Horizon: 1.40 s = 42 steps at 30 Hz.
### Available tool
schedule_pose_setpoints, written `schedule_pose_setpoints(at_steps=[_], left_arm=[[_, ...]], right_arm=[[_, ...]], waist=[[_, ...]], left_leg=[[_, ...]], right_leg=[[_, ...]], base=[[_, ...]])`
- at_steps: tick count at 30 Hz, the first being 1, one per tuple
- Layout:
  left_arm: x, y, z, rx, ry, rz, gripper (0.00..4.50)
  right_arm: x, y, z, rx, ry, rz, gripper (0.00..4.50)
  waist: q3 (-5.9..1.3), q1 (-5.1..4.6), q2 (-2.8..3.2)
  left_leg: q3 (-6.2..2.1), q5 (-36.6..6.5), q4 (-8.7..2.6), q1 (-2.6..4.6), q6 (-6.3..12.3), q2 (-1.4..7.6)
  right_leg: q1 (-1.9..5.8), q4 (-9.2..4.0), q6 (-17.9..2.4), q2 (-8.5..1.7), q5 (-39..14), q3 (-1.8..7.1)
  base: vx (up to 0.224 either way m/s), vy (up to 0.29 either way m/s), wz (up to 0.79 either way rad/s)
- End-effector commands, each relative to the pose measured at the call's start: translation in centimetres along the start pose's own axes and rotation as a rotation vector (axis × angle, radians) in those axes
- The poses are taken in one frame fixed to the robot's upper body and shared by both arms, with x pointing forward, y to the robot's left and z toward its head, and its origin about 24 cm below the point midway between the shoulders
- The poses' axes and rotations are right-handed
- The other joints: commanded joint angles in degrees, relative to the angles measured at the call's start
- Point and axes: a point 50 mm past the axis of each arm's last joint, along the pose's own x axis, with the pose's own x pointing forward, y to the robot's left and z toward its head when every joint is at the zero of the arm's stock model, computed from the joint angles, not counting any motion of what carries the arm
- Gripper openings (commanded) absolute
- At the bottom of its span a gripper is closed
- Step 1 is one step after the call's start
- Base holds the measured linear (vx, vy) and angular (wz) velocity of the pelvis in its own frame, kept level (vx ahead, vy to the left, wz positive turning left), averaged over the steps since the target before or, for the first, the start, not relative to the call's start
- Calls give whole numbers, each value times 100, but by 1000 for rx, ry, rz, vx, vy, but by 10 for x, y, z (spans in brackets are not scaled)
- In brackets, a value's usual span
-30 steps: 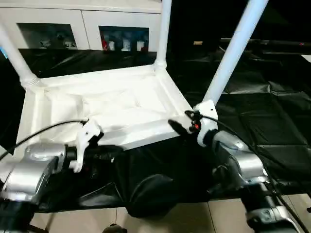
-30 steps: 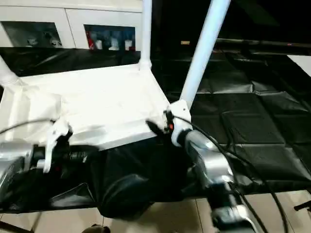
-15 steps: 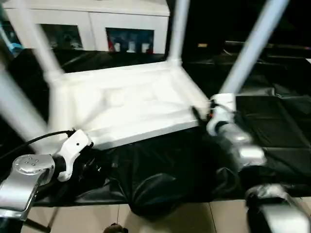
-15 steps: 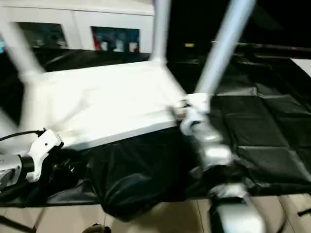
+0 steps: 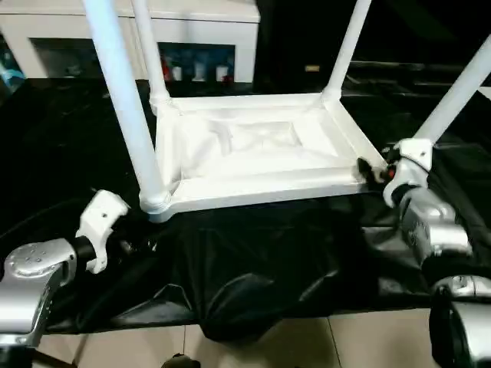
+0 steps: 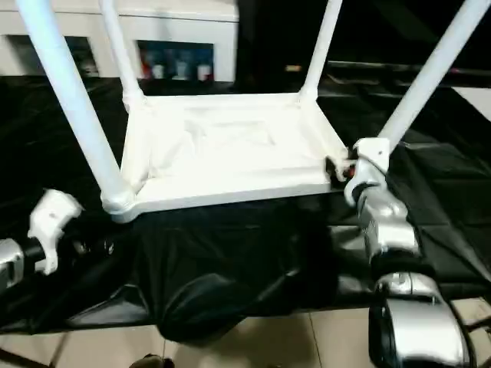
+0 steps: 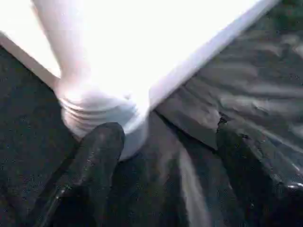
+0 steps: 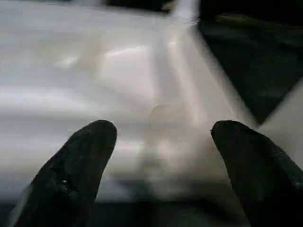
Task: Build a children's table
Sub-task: Rotate table base
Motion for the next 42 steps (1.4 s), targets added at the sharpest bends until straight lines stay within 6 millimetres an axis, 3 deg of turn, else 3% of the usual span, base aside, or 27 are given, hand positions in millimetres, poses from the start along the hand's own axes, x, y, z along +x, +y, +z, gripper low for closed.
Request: schedule_pose_setpoints(at_steps=[1, 5, 10, 16, 21, 23, 25, 26, 29, 31, 33, 34, 36, 38, 39, 42], left_arm=[[-6, 7, 4, -2, -47, 55, 404], [-15, 21, 7, -11, -122, 155, 440], [-2, 21, 17, -45, -197, 168, 445], [34, 3, 38, -108, -316, 16, 445], [54, -10, 43, -113, -326, -76, 445], [62, -14, 44, -124, -329, -109, 445], [61, -21, 47, -152, -333, -179, 445], [58, -26, 48, -177, -331, -243, 445], [49, -36, 48, -212, -312, -378, 445], [41, -45, 51, -231, -297, -478, 445], [35, -53, 56, -253, -292, -576, 445], [33, -56, 58, -260, -295, -607, 445], [34, -62, 63, -262, -306, -639, 445], [35, -68, 67, -254, -311, -671, 445], [36, -72, 69, -257, -314, -691, 445], [43, -86, 81, -279, -367, -752, 445]], right_arm=[[-3, 10, 5, -36, -31, 83, 387], [-28, 27, -14, -84, 21, 282, 387], [-34, 24, -24, -51, 65, 240, 387], [-28, 27, -38, -28, 148, 133, 387], [-13, 28, -36, -2, 168, 57, 387], [-4, 31, -34, 3, 172, 41, 387], [1, 31, -30, -5, 165, 29, 387], [5, 31, -27, -5, 162, 17, 387], [10, 29, -23, -4, 166, 4, 387], [13, 29, -23, 4, 186, 6, 387], [15, 31, -25, -18, 209, 16, 387], [16, 32, -25, -27, 215, 20, 387], [18, 36, -24, -25, 214, 32, 387], [21, 41, -23, -20, 209, 48, 387], [22, 44, -22, -18, 207, 58, 387], [27, 58, -20, -16, 201, 104, 387]], waist=[[-416, 0, 97], [-384, 14, 130], [-365, 54, 135], [-388, 50, 72], [-407, 27, 62], [-422, 36, 96], [-432, 49, 94], [-452, 51, 105], [-437, 32, 93], [-425, 19, 23], [-407, -9, 33], [-386, -35, -49], [-366, -33, 0], [-364, -54, -10], [-366, -75, -65], [-376, -108, -37]], left_leg=[[-89, -1603, -383, 161, -56, 115], [-119, -1823, -422, 185, -76, 130], [-120, -2136, -437, 236, -221, 131], [-139, -2027, -436, 196, -310, 113], [-110, -1808, -393, 199, -249, 96], [-105, -1696, -377, 197, -271, 93], [-104, -1624, -370, 197, -263, 103], [-91, -1473, -352, 205, -256, 103], [-75, -1450, -347, 192, -211, 95], [-70, -1486, -355, 182, -178, 93], [-71, -1591, -357, 179, -195, 89], [-53, -1696, -362, 183, -208, 97], [-69, -1867, -366, 191, -264, 97], [-81, -1984, -370, 200, -309, 98], [-84, -1957, -367, 189, -295, 102], [-87, -1840, -367, 170, -311, 97]], right_leg=[[207, -386, -1176, -251, -740, 207], [200, -418, -1050, -218, -921, 224], [138, -455, -1095, -232, -1324, 244], [167, -454, -979, -272, -1424, 258], [155, -432, -1039, -269, -1211, 265], [163, -403, -1107, -271, -1022, 263], [176, -386, -1126, -275, -870, 263], [175, -331, -1253, -264, -571, 253], [180, -303, -1322, -231, -478, 245], [189, -318, -1310, -231, -610, 245], [173, -329, -1278, -237, -930, 253], [156, -366, -1230, -232, -1146, 259], [141, -388, -1140, -253, -1480, 272], [133, -401, -1052, -252, -1670, 272], [143, -393, -1014, -257, -1713, 275], [147, -381, -1003, -242, -1585, 272]], base=[[0, 0, 0], [0, 0, 0], [0, 0, 0], [0, 0, 0], [0, 0, 0], [0, 0, 0], [0, 0, 0], [0, 0, 0], [0, 0, 0], [0, 0, 0], [0, 0, 0], [0, 0, 0], [0, 0, 0], [0, 0, 0], [0, 0, 0], [0, 0, 0]])
